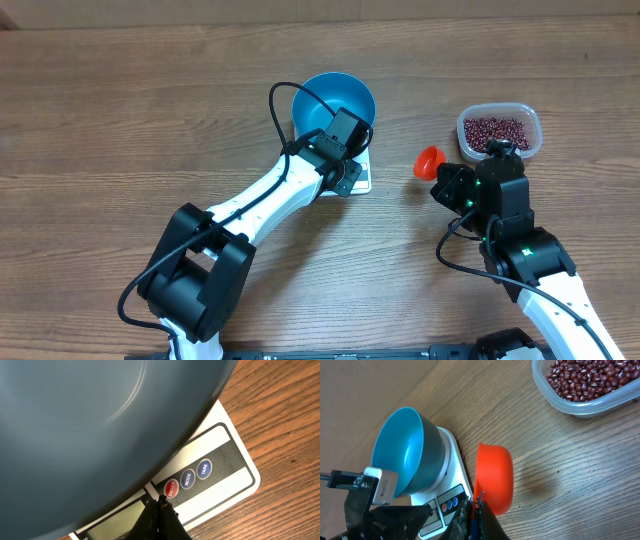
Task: Scoop item into bowl and weigh 150g on scale
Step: 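Press the scale's tare button with the left gripper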
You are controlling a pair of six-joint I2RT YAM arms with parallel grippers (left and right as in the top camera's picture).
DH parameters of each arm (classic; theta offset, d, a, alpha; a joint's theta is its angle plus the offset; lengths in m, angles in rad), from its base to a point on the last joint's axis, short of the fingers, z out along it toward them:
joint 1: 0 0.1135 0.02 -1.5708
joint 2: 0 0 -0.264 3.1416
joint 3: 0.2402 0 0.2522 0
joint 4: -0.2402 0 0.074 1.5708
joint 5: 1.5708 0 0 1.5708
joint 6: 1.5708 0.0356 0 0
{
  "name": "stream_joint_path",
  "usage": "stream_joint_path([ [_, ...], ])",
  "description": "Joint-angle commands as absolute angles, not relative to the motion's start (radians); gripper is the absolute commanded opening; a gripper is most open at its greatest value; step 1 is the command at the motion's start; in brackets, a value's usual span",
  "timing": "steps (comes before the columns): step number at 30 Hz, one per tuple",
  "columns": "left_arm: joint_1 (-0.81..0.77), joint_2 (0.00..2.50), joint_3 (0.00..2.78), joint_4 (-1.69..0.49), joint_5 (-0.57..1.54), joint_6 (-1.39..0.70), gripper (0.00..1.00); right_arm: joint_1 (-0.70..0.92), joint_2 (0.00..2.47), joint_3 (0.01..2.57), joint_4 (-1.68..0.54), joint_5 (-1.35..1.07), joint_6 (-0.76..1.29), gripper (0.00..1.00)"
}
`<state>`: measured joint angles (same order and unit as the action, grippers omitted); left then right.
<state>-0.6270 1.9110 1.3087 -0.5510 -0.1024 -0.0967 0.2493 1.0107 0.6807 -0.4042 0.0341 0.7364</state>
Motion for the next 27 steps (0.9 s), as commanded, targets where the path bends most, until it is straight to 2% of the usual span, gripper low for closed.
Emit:
stream_joint_path([
  [1,-0.629,1.896,1.318,-0.548,-0.109,-0.083,0.04,0.246,1.001,0.701,-0.396,0.053,0.731,0.04],
  [27,-0.629,2.038,1.298,-0.507,-0.089,-0.073,0.04,0.246,1.001,0.701,-0.395,0.059,0.731,0.04],
])
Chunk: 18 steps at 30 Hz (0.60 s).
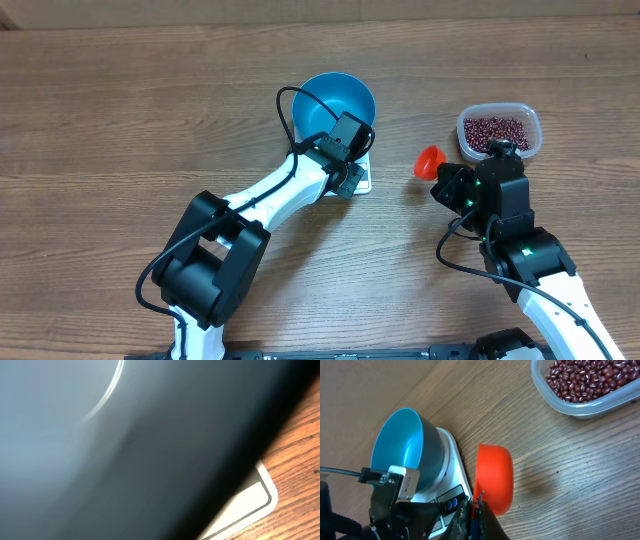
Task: Scoop item into bowl and weigh 150g on scale
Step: 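Press the scale's tare button with the left gripper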
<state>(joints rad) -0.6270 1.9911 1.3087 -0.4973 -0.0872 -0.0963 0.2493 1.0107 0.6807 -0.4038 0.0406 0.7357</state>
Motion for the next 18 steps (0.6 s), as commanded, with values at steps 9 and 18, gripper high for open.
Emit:
stream_joint_path([
  [9,-0.629,2.027,1.313,-0.518,-0.115,-0.074,0.04,0.246,1.001,0.702,-0.396,0.059,0.731,0.04],
  [18,-0.629,2.027,1.313,-0.518,-0.115,-0.074,0.04,0.247,1.001,0.701,-0.396,0.059,0.731,0.04],
])
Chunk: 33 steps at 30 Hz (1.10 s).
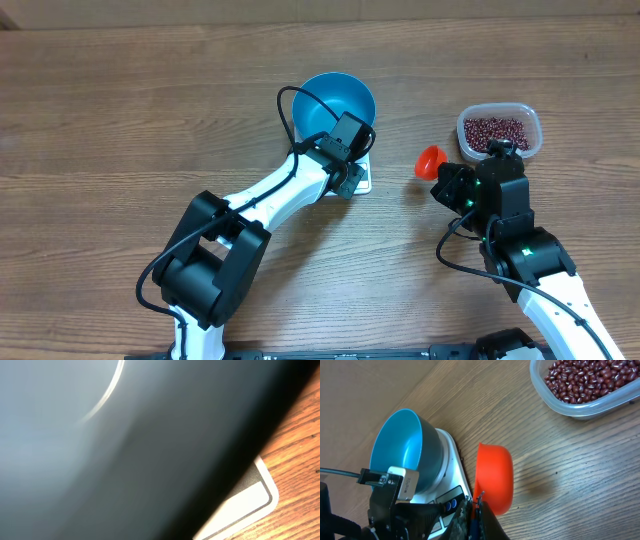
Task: Scoop item into bowl and weigh 150g on scale
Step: 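Press the scale's tare button with the left gripper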
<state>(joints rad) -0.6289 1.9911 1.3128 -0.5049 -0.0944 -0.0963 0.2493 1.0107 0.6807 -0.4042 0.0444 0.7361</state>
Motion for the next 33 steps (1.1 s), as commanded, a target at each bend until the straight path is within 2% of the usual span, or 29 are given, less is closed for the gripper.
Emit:
stream_joint_path([
  [1,-0.629,2.027,1.313,-0.518,-0.115,-0.074,0.04,0.247,1.001,0.701,-0.396,0.059,0.731,0.04],
  [33,-0.629,2.027,1.312,-0.508,-0.115,-0.074,0.04,0.246,1.010,0.701,-0.396,0.078,0.731,0.04],
])
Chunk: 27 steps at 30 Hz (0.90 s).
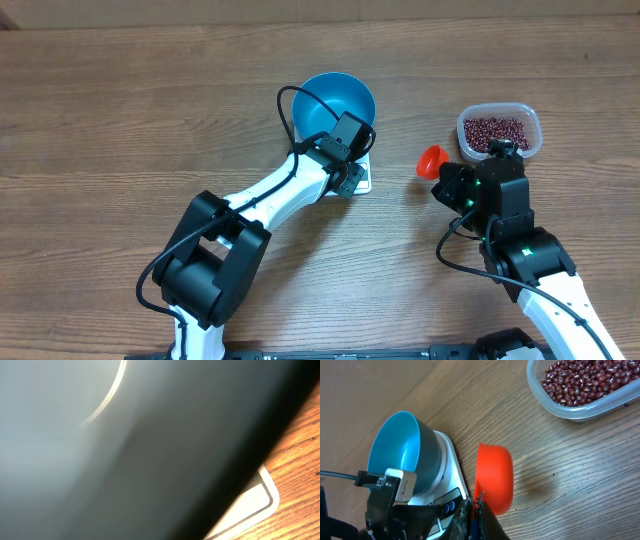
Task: Scoop item into bowl and weigh 150g on scale
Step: 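Press the scale's tare button with the left gripper, then lift the left gripper back from the scale and hold it beside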
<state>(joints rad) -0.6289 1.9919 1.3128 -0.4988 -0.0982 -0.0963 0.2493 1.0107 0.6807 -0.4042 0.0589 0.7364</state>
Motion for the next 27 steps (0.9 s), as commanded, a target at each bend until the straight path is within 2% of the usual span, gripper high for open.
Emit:
stream_joint_path([
  [1,-0.629,2.027,1.312,-0.509,-0.115,-0.074,0.04,0.246,1.013,0.701,-0.395,0.078,0.731,0.04],
  [27,-0.638,2.046,1.295,-0.512,-0.112,-0.016,0.04,0.246,1.044,0.702,-0.373,0.089,0.731,0.04],
])
